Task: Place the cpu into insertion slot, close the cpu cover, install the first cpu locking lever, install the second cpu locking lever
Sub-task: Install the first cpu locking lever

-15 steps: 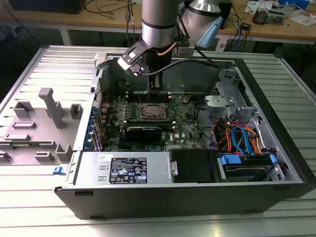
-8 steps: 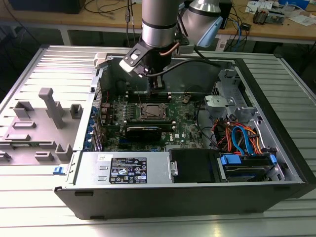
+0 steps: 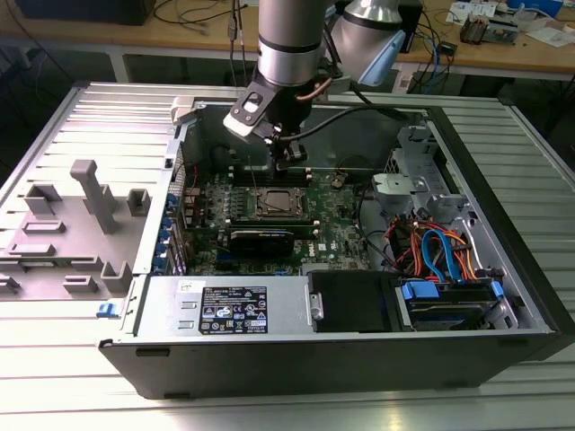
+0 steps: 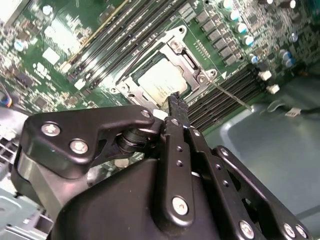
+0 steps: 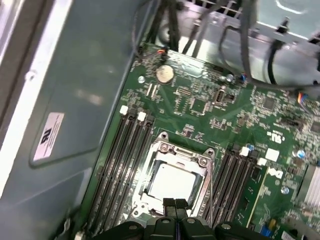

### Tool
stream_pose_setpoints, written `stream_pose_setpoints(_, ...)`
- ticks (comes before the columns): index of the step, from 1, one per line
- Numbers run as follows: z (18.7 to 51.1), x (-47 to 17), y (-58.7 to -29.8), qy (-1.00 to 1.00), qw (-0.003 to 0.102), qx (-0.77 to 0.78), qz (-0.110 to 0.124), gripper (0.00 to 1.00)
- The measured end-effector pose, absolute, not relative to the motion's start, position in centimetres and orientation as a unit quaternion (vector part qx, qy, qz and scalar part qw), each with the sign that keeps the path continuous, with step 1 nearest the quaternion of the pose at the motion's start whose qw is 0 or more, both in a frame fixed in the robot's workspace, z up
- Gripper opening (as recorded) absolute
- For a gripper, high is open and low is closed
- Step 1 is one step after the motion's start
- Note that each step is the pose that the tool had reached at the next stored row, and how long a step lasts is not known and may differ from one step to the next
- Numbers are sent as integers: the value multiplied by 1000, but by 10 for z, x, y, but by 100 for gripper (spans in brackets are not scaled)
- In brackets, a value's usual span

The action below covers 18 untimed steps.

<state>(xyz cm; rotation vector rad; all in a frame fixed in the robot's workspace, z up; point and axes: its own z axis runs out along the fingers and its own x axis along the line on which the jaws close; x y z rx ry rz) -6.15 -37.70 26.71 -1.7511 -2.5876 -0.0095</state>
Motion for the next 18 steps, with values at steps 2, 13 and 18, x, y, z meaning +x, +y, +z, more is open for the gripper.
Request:
stream_pose_setpoints(2,267,-62,-377,-837,9,-547,-3,11)
stream_pose_setpoints(13,267,-62,-377,-904,9,-427,-2,11)
stream_pose_setpoints(18,267,-62,-377,-926,8,-377,-2,11)
